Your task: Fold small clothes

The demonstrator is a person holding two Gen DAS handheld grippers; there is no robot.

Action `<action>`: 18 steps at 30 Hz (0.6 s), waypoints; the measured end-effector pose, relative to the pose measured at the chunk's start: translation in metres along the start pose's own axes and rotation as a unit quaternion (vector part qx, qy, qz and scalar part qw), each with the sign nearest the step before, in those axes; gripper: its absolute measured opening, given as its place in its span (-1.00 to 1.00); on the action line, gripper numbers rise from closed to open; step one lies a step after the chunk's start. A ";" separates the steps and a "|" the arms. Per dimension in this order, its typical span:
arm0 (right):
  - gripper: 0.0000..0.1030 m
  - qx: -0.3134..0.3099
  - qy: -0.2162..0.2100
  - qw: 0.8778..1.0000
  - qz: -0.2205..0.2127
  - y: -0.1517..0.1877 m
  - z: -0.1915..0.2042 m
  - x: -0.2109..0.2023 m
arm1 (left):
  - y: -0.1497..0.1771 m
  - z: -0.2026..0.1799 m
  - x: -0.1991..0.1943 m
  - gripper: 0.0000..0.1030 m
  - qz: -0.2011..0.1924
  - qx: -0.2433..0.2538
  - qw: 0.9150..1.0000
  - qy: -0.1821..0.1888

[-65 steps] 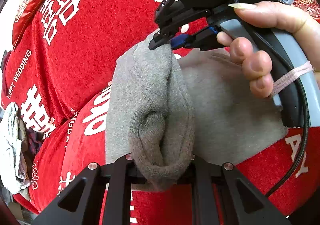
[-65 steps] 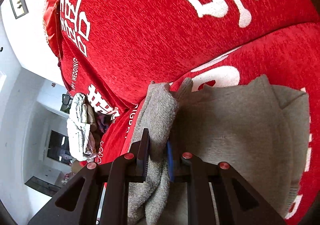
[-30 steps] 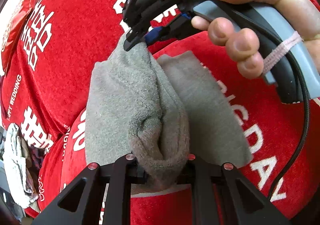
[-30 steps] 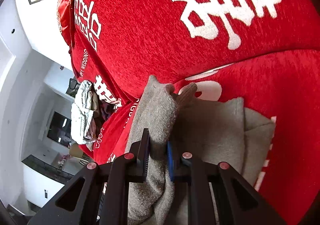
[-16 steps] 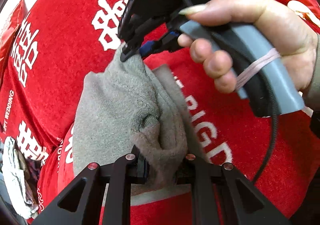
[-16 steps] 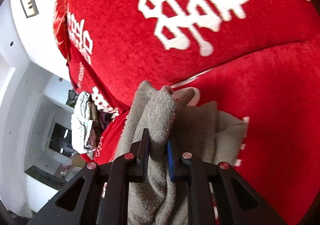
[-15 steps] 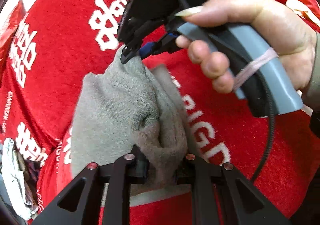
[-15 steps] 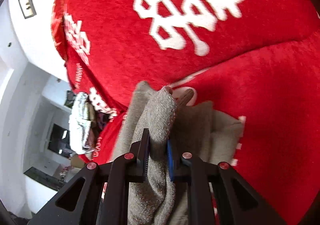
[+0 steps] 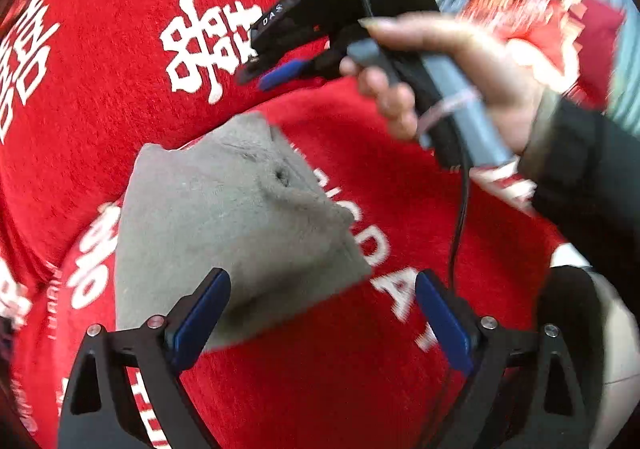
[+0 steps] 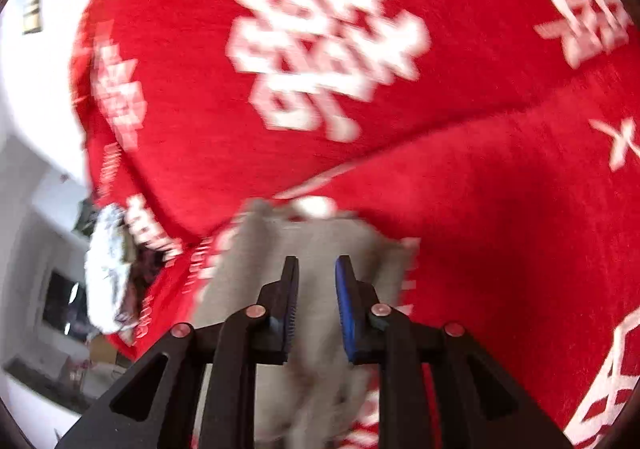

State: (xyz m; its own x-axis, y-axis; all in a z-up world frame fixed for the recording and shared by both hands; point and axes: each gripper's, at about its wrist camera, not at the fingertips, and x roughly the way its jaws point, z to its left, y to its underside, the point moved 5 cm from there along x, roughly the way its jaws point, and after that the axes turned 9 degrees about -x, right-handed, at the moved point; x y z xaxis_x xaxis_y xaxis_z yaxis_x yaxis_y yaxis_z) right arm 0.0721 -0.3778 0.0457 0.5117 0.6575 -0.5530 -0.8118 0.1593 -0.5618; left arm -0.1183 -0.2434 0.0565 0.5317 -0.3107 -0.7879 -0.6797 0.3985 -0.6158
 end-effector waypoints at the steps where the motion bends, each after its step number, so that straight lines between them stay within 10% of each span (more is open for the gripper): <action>1: 0.20 -0.007 -0.030 0.999 0.007 0.006 0.016 0.004 | 0.000 0.009 -0.011 0.83 -0.010 -0.015 1.000 0.007; 5: 0.51 0.023 -0.085 0.995 0.055 0.032 0.031 0.039 | -0.013 0.066 -0.017 0.83 -0.016 -0.084 0.996 -0.036; 7: 0.21 0.036 0.007 0.997 0.068 0.042 0.002 0.054 | -0.020 0.103 -0.008 0.83 -0.005 -0.129 0.989 -0.065; 10: -0.08 0.049 0.019 0.997 0.049 0.044 -0.007 0.038 | -0.030 0.155 0.007 0.83 0.010 -0.208 0.977 -0.051; 11: -0.01 0.047 0.024 0.998 0.041 0.044 -0.004 0.028 | -0.033 0.169 0.012 0.83 0.013 -0.231 0.972 -0.033; 13: 0.77 0.030 0.067 0.997 0.018 0.047 0.002 0.002 | -0.041 0.185 0.022 0.83 0.020 -0.255 0.967 -0.006; 18: 0.90 0.058 0.070 0.996 0.019 0.065 -0.005 -0.018 | -0.055 0.184 0.053 0.83 0.045 -0.263 0.961 0.075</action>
State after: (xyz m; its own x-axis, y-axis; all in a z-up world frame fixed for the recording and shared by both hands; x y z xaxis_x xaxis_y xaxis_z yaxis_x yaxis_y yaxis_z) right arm 0.0112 -0.3827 0.0160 0.5079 0.5573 -0.6569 -0.8541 0.2262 -0.4684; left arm 0.0396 -0.1230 0.0489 0.4078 -0.4315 -0.8047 -0.9015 -0.0503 -0.4299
